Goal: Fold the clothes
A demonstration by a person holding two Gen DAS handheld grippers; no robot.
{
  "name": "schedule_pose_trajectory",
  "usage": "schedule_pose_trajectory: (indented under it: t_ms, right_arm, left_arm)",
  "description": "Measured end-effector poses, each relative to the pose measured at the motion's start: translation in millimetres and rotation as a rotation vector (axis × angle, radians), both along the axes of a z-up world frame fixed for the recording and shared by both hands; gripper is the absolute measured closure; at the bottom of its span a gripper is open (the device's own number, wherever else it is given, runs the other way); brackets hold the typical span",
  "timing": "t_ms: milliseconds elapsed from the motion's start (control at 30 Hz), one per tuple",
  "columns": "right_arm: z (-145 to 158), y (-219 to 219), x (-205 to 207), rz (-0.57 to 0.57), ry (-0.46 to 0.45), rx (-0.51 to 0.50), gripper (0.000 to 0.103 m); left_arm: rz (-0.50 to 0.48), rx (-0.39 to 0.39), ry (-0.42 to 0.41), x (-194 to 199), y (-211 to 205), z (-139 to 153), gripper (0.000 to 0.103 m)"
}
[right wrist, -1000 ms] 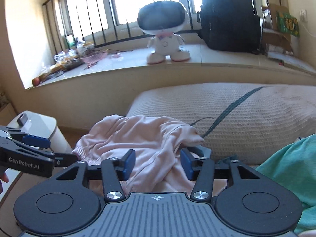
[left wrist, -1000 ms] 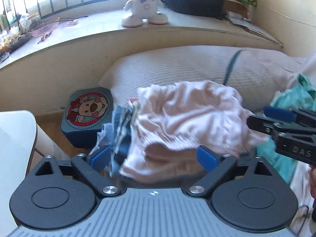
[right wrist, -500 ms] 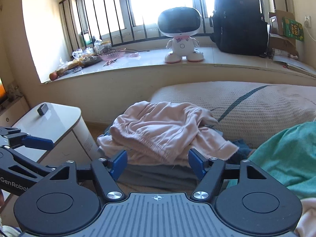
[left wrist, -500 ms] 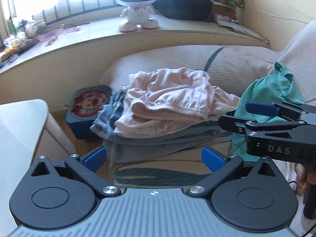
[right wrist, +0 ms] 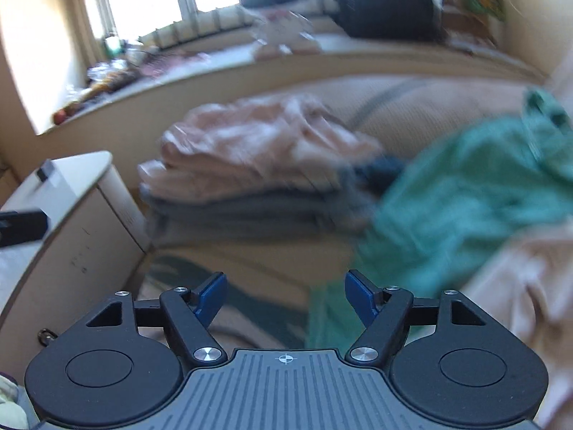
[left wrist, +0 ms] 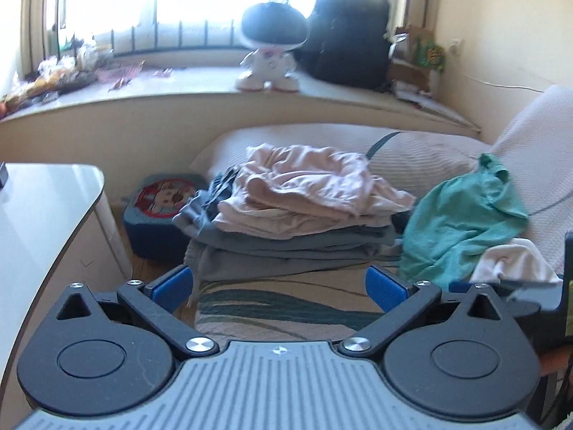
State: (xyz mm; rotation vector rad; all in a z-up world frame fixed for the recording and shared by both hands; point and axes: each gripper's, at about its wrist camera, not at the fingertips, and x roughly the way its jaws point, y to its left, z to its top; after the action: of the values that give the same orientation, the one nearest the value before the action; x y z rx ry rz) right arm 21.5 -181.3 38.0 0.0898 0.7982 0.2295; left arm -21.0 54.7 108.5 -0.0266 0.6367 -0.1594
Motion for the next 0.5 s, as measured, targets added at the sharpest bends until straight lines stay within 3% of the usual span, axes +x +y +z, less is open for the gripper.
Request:
schedule_pose_trajectory:
  t_ms: [233, 400, 500]
  right_arm:
    - [-0.2, -13.4, -40.7, -0.025, 0.005, 0.018, 0.027]
    - [3.1, 1.4, -55.5, 0.033, -0.062, 0.015, 0.021]
    - [-5.7, 10.4, -57.4, 0.032, -0.047, 0.007, 0.021]
  left_arm:
    - [-0.053, -0.018, -0.068, -17.8, -11.0, -1.9, 0.0]
    - [-0.016, 0.047, -0.182, -37.6, -10.3, -9.1, 0.0]
    - [-0.017, 0.11, -0.195, -46.2, -13.9, -20.6, 0.0]
